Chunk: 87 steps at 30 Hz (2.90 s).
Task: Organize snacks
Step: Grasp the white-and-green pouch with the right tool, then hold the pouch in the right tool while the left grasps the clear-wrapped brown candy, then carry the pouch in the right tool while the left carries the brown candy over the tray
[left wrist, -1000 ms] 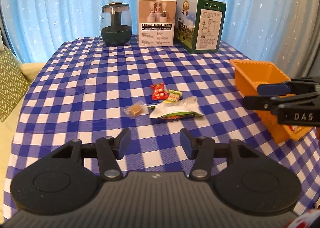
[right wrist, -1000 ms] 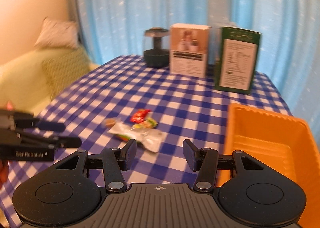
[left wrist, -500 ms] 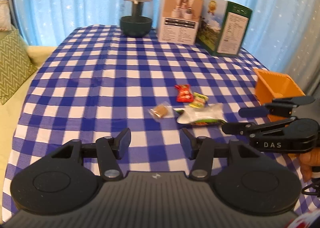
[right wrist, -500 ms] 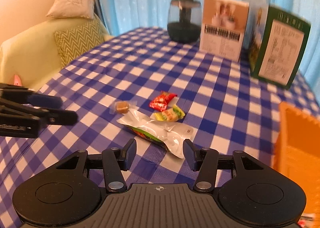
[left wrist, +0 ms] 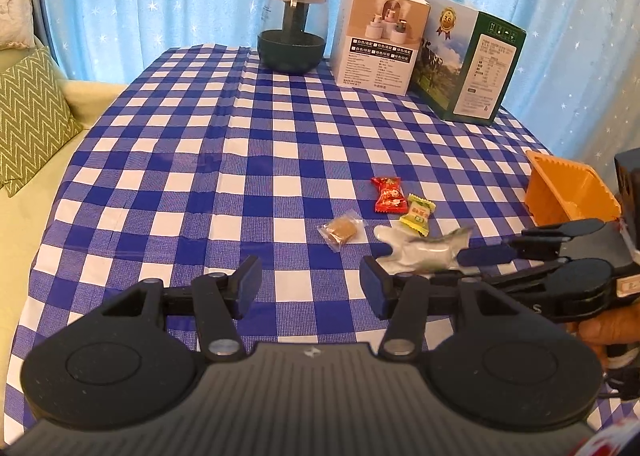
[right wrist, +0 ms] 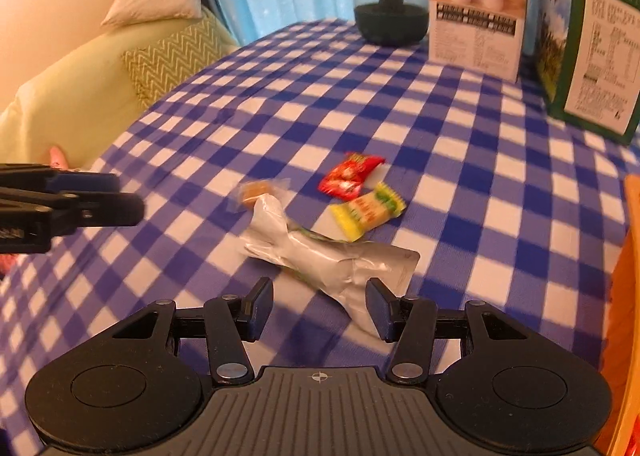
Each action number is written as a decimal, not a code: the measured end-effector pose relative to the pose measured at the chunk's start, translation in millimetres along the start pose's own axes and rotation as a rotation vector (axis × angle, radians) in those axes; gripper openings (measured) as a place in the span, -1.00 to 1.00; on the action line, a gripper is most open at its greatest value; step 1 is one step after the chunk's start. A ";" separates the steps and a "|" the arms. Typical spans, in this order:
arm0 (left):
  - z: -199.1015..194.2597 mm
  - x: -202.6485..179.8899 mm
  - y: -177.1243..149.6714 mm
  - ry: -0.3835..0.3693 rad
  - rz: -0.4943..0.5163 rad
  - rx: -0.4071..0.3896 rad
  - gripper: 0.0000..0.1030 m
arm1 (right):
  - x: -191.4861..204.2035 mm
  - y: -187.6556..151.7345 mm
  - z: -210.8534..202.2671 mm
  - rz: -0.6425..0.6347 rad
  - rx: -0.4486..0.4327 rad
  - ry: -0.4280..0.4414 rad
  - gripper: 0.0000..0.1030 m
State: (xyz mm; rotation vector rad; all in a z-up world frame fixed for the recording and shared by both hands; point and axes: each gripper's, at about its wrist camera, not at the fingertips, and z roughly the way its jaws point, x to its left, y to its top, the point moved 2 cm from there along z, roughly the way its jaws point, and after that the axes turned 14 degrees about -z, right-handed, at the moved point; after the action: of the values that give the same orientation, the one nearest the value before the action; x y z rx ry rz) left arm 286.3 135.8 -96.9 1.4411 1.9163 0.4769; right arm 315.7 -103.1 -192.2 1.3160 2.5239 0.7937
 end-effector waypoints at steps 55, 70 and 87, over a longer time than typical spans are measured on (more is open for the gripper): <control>96.4 -40.7 12.2 -0.007 0.396 0.044 -0.22 | -36.2 8.0 -18.6 0.137 -0.021 -0.152 -0.50; 89.5 -44.4 3.6 0.008 0.273 0.105 -0.64 | -36.7 8.7 -24.5 0.174 -0.055 -0.169 -0.50; 13.7 -69.8 -25.8 -0.046 0.182 0.060 -0.64 | -10.3 -8.8 -81.8 0.214 -0.131 -0.205 -0.50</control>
State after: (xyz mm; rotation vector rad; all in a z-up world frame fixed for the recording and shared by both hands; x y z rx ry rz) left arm 288.8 60.4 -102.2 1.6600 1.7856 0.4681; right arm 283.3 -145.9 -129.0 1.5531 2.1634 0.8030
